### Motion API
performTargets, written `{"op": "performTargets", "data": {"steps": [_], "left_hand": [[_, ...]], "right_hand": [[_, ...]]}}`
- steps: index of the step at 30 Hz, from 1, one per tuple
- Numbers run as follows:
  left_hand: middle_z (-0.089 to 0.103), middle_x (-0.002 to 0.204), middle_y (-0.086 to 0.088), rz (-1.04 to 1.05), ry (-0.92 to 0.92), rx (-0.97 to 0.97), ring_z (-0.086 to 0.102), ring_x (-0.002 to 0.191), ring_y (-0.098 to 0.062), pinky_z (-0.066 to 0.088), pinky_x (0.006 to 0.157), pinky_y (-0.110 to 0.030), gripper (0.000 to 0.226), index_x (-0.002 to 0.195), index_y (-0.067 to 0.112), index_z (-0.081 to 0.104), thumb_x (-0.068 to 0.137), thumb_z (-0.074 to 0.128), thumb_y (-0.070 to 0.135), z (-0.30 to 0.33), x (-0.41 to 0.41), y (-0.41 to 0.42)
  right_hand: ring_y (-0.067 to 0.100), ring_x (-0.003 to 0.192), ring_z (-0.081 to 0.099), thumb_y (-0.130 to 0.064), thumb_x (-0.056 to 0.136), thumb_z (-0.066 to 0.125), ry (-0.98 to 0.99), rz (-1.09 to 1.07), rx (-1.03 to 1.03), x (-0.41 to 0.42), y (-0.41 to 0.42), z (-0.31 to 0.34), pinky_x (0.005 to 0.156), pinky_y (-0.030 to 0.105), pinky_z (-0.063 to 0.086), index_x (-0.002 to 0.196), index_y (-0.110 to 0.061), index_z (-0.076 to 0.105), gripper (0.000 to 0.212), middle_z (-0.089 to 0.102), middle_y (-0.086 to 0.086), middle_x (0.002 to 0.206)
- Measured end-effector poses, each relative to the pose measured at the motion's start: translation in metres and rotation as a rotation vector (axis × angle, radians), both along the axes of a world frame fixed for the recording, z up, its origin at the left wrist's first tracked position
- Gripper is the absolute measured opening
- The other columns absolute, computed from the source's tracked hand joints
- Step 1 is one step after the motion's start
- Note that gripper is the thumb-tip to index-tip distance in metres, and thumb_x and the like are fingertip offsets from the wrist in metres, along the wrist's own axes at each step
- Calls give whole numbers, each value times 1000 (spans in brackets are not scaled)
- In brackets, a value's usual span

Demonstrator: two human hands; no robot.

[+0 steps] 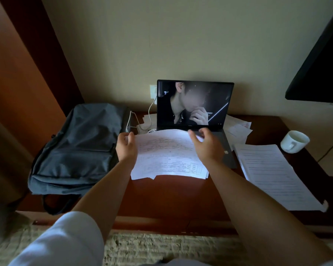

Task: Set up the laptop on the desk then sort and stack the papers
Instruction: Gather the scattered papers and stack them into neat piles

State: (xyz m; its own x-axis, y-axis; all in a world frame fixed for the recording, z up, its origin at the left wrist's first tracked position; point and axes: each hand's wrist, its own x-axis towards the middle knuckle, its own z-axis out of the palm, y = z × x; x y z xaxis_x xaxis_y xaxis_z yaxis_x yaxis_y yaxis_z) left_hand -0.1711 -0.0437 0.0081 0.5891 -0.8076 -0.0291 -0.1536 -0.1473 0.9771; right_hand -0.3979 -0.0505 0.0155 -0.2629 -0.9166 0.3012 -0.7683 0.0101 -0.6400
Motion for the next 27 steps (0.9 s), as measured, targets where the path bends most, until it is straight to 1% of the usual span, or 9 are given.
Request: {"op": "performTargets", "data": {"steps": [4, 7, 11, 14, 16, 18, 21, 23, 27], "left_hand": [[54, 103, -7, 43, 25, -22, 50, 88, -21, 40, 75, -31, 29, 117, 9, 51, 93, 37, 16, -1, 0, 1], [53, 106, -5, 13, 35, -52, 53, 92, -21, 41, 77, -31, 32, 126, 13, 43, 95, 41, 19, 1, -1, 0], [52, 110, -8, -6, -5, 14, 49, 77, -9, 40, 62, -21, 37, 133, 12, 38, 96, 37, 9, -2, 7, -6], [51, 126, -14, 9, -33, 12, 55, 102, -23, 46, 87, -33, 40, 136, 10, 39, 98, 43, 20, -3, 16, -10], [44, 134, -16, 93, -38, -20, 46, 120, -29, 36, 102, -37, 47, 138, 7, 39, 98, 44, 31, -3, 21, -10], [35, 142, -15, 176, -21, 5, 41, 127, -30, 33, 104, -36, 53, 142, 10, 35, 97, 44, 37, -2, 23, -7], [33, 146, -17, 158, -20, 231, 39, 129, -36, 33, 106, -40, 59, 145, 10, 32, 96, 45, 40, -18, 22, -5], [42, 142, -18, 67, 83, 392, 44, 127, -37, 37, 103, -39, 58, 142, 6, 37, 96, 46, 41, -34, 21, -2], [57, 129, -22, -204, 139, 498, 56, 118, -37, 50, 94, -37, 37, 128, -3, 54, 96, 48, 17, -63, 17, 12]], "right_hand": [[24, 62, 54, -29, 94, 48, 566, 106, 2, 12, -2, 11, 50, 23, 26, 105, -10, 60, 25, 66, 6, 78], [25, 61, 58, -18, 90, 54, 570, 223, -22, 26, -6, 9, 50, 23, 31, 104, -8, 61, 18, 65, 6, 73], [24, 64, 63, -16, 84, 67, 563, 325, -78, 42, -10, 1, 53, 25, 39, 97, -8, 64, 15, 67, 6, 73], [27, 78, 62, -20, 91, 59, 612, 410, 20, 44, -10, 0, 58, 27, 32, 85, -13, 54, 11, 63, 7, 81], [29, 83, 59, -22, 93, 56, 492, 439, 108, 41, -14, 4, 60, 30, 31, 83, -11, 54, 15, 61, 9, 84], [25, 76, 56, -20, 88, 61, 191, 401, 125, 39, -20, 12, 60, 31, 35, 86, -8, 60, 12, 63, 8, 82], [11, 56, 42, -8, 79, 65, -271, 330, 156, 35, -26, 20, 47, 17, 29, 71, -15, 58, 13, 50, -3, 62], [12, 54, 39, -2, 78, 61, -465, 271, 202, 33, -21, 15, 50, 21, 30, 70, -18, 56, 19, 47, -3, 59], [19, 65, 56, -3, 85, 50, -498, 162, 378, 33, -10, -26, 55, 26, 40, 106, -17, 66, 30, 64, -1, 79]]}}
